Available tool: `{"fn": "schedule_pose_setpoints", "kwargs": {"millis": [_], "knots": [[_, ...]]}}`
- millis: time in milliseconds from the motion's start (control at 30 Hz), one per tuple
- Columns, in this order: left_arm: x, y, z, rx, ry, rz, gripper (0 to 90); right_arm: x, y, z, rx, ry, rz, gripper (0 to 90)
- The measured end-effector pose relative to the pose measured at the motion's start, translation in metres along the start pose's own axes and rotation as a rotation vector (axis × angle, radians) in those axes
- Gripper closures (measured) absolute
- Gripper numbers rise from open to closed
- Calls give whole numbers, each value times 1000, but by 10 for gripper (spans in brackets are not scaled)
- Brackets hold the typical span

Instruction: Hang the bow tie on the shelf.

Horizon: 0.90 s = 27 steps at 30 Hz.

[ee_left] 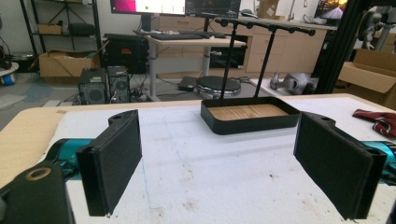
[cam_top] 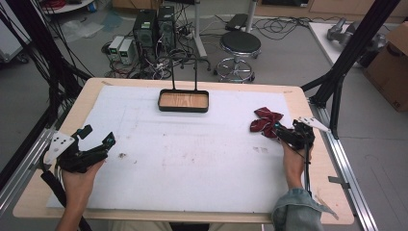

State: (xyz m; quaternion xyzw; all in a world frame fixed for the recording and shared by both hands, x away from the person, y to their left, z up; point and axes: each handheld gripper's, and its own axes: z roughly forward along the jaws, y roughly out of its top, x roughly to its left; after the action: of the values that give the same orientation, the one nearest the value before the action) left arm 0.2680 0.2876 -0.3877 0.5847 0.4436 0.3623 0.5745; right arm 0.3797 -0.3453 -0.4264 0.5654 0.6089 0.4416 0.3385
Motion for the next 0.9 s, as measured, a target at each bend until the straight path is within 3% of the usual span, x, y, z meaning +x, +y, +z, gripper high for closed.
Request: {"fn": "schedule_pose_setpoints", "kwargs": {"millis": [67,200,300,400,500,633,833,900], "knots": [[0,0,0,-2,0,0,155,3,5,10,13,-20,-37,239],[0,-1,0,1,-1,-1,155,7,7,27,62,-19,-46,285],[1,-1,0,-1,3,2,154,10,6,39,107,1,1,378],[1,-1,0,-3,2,-3,154,10,4,48,135,1,2,454],[0,-2,1,-1,-4,-7,154,12,2,53,136,-17,-18,519],[-1,-3,2,0,-9,-6,154,9,-1,55,157,-30,20,552],[-2,-4,4,8,-14,-2,154,8,-1,57,189,-37,20,619],[-2,-4,5,7,-15,-3,154,7,0,60,224,-30,33,619]]}}
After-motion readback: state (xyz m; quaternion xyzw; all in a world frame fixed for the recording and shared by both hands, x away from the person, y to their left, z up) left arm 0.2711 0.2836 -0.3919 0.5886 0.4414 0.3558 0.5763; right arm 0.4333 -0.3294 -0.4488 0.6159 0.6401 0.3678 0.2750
